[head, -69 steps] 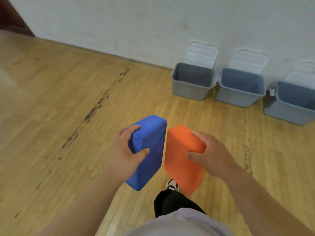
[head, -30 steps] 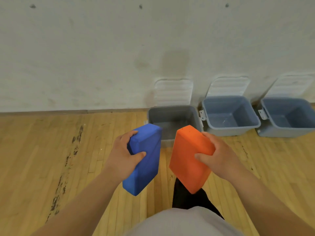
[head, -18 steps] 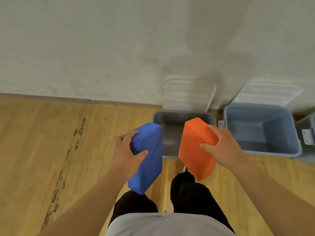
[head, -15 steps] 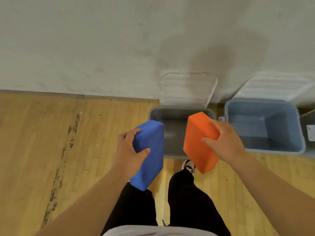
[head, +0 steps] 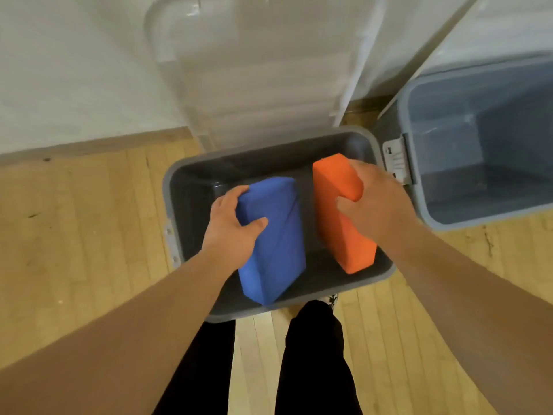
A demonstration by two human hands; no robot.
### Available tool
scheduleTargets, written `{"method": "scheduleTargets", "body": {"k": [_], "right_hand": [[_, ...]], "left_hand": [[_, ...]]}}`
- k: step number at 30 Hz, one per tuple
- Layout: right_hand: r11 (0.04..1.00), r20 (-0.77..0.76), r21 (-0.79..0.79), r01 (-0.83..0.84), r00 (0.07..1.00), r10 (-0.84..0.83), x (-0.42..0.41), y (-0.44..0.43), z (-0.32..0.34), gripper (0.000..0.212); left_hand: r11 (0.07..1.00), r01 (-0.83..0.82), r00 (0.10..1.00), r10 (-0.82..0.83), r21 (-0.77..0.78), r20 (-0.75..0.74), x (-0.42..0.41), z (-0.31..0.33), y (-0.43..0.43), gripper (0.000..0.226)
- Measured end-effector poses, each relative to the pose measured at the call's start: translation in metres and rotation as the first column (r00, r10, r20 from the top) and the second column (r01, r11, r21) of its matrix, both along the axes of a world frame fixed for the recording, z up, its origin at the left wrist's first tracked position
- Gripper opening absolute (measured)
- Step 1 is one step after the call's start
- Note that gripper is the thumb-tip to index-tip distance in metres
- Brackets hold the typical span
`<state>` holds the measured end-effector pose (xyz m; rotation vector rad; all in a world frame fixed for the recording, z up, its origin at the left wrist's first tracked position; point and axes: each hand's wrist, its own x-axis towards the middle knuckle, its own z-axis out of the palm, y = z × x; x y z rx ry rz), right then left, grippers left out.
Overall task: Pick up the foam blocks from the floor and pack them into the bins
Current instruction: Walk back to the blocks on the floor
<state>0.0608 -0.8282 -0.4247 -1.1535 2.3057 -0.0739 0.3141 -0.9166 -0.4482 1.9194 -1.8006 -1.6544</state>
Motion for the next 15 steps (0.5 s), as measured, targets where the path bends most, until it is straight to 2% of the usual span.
{"method": "scheduleTargets", "body": {"k": [6,9,15], "right_hand": [[0.977,-0.086,0.208,-0.043,0.994,0.062,-0.01,-0.031,-0.128,0.082],[0.986,-0.08,0.164,-0.007,0.997,0.021,-0.019,-0.047,-0.176,0.075],[0.979,0.026,0.169,-0.116,0.993,0.113,-0.009,0.018,-0.233,0.095]], "left_hand": [[0.994,-0.003,0.998,0.011,0.107,-0.068,-0.029,-0.145,-0.001,0.07],[0.977,-0.024,0.993,0.047,0.214,-0.104,-0.039,-0.2,0.004,0.077],[0.948,-0.022,0.994,0.056,0.317,-0.098,-0.065,-0.262,0.011,0.083]]}}
